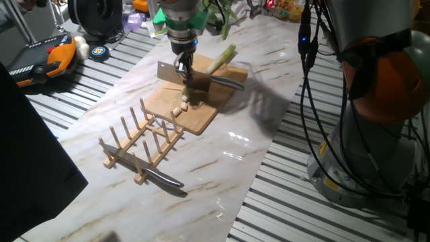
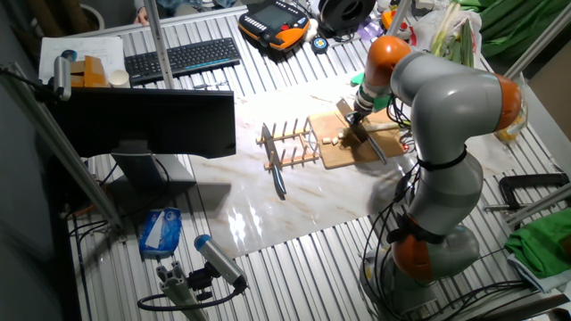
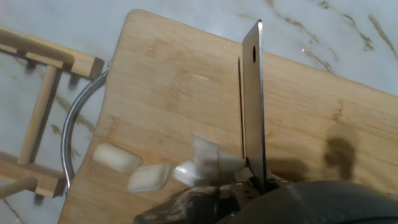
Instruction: Chop the scallions
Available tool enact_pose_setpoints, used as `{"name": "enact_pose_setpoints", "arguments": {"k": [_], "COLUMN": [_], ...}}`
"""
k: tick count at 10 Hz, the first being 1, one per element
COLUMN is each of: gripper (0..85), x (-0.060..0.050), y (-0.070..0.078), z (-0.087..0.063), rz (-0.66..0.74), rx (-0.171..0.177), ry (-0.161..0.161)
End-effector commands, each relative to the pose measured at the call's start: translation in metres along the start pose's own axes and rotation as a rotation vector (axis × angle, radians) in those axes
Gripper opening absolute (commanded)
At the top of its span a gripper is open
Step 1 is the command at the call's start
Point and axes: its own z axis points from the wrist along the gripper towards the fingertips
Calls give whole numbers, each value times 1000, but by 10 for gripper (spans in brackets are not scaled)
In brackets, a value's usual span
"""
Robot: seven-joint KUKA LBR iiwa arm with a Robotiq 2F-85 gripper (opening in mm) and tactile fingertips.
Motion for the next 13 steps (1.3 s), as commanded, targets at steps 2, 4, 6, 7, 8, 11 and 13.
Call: {"name": "enact_pose_setpoints", "arguments": {"k": [2,4,6,7,8,11,13], "gripper": [157,157,150,147,107,7,7], "x": [-3,-7,-8,-9,-10,-15,-18], "y": [-3,-3,-2,-1,-1,5,5], "z": [-7,-16,-20,-22,-23,-26,-23], "rz": [0,0,3,3,3,15,14], "rx": [0,2,6,4,-4,5,16], "ry": [5,17,19,22,28,46,60]}}
